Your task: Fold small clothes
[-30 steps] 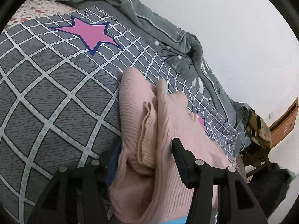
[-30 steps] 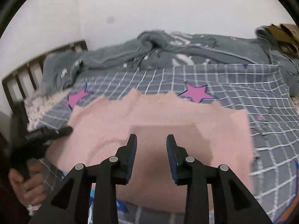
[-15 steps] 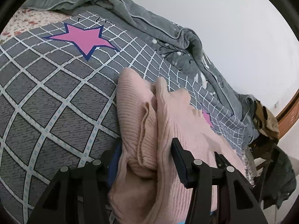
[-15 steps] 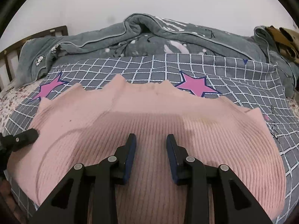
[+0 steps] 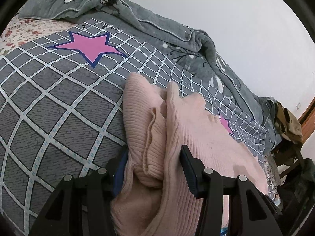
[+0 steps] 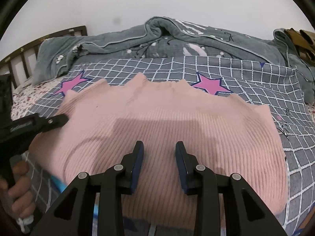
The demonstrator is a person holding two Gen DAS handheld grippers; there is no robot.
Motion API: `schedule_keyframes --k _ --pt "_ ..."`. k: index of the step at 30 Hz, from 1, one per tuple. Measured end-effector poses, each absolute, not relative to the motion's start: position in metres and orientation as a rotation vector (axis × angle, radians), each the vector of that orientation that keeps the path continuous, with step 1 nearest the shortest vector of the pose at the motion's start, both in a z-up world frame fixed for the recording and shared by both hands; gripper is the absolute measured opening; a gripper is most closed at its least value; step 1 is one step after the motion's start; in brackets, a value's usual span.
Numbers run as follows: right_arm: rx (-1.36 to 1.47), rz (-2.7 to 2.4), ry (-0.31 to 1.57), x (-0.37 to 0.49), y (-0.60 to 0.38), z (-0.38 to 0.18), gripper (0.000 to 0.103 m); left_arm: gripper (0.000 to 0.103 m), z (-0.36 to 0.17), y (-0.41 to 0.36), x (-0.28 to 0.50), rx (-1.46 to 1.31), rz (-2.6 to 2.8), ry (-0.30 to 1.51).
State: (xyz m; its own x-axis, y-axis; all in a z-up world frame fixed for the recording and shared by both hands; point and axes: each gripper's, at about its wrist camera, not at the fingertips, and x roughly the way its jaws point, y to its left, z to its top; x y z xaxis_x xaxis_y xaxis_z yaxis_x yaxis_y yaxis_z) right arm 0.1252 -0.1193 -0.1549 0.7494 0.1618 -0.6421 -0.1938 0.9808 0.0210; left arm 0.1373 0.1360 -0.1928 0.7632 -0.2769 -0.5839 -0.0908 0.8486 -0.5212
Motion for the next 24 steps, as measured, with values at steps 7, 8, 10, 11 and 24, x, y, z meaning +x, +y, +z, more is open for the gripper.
schedule_keyframes --k 7,8,10,11,24 --pt "-0.111 0.230 0.695 0.103 -0.117 -0.163 0.033 0.042 -0.192 0.136 0.136 -0.570 -0.100 0.708" --pt "-0.113 0.252 0.703 0.102 -0.118 -0.164 0.034 0.037 -0.192 0.138 0.135 -0.584 -0.100 0.705" --pt "-0.105 0.282 0.709 0.099 -0.122 -0.163 0.034 0.032 -0.192 0.143 0.135 -0.615 -0.111 0.704" --pt "-0.090 0.301 0.712 0.099 -0.127 -0.163 0.034 0.029 -0.192 0.144 0.136 -0.619 -0.113 0.710" --pt "0.067 0.326 0.623 0.081 -0.207 -0.128 0.034 0.022 -0.103 0.088 0.145 -0.460 -0.065 0.750"
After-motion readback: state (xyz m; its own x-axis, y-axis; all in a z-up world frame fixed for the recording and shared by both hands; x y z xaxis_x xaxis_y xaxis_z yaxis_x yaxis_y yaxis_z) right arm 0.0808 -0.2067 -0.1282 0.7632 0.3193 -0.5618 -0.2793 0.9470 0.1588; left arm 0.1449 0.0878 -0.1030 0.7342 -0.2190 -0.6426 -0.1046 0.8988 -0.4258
